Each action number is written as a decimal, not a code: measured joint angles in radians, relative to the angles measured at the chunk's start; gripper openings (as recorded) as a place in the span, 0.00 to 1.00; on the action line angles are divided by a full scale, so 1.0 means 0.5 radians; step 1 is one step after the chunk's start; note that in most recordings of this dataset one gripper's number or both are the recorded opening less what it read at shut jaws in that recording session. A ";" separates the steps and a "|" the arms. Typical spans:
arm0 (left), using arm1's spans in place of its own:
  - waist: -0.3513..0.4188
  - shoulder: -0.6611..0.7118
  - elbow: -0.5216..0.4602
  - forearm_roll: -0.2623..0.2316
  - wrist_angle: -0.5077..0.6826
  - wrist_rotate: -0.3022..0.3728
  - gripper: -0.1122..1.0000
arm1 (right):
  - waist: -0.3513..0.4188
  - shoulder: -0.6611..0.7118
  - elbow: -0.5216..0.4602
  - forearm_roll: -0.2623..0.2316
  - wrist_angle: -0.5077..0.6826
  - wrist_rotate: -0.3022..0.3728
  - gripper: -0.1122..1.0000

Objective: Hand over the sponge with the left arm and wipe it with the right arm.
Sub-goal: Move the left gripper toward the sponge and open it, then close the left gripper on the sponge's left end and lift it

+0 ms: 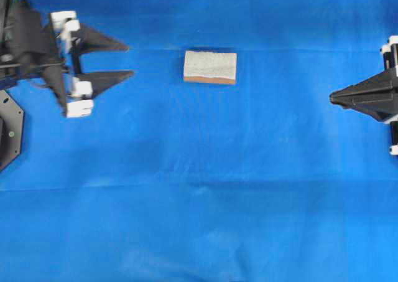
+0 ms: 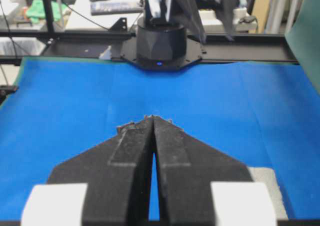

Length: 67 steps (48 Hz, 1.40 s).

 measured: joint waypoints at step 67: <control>0.193 1.589 -0.804 0.009 0.028 0.279 0.95 | 0.003 0.120 0.000 0.000 0.003 0.000 0.10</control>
